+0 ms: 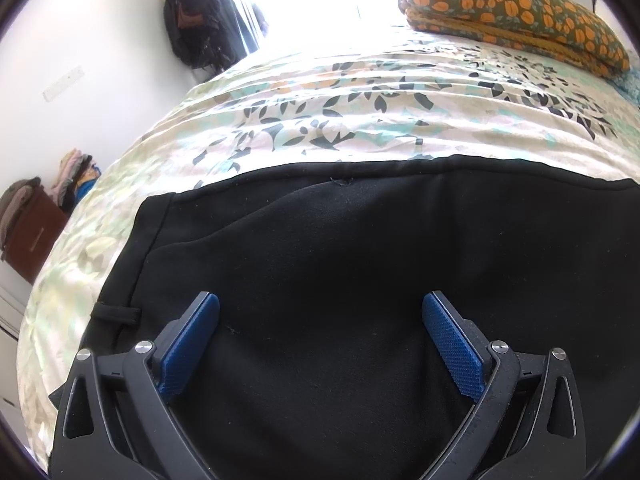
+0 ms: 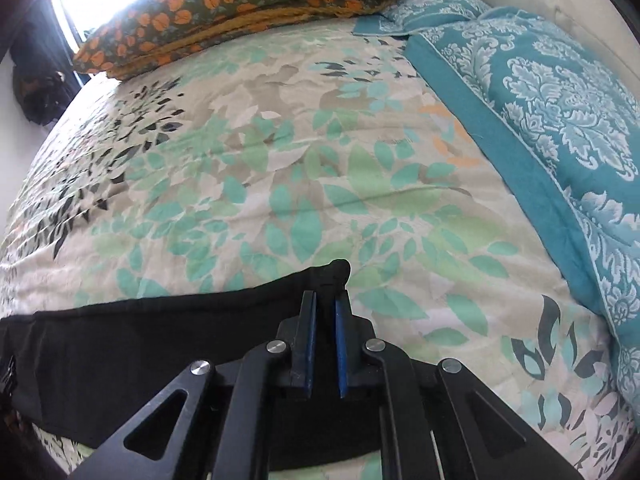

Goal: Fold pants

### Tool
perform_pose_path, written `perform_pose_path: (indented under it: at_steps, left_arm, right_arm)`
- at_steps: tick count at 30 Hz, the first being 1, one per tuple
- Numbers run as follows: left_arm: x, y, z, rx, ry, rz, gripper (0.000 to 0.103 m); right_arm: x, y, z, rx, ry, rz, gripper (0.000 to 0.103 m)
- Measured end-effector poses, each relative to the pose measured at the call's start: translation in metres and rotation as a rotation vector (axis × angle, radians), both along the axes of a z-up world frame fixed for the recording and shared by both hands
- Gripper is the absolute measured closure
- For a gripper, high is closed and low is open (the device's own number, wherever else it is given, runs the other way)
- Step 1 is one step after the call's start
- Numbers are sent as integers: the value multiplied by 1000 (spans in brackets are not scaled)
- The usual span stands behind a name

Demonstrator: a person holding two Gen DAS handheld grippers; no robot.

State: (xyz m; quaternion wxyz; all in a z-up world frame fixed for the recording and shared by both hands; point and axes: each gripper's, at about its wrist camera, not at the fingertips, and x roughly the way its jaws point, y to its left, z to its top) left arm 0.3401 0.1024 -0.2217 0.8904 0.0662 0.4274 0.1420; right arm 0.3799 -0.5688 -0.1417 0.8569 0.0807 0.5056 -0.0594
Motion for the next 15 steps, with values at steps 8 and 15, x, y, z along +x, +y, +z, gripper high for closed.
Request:
perform_pose_path:
  at_steps: [8,15]
  left_arm:
    - [1,-1,1,17,7,1,1]
    - [4,-9,9,69,62,7,1]
  right_arm:
    - [-215,77,-15,142,12,-9,95]
    - [-330,95,16,165,-126,-279,28]
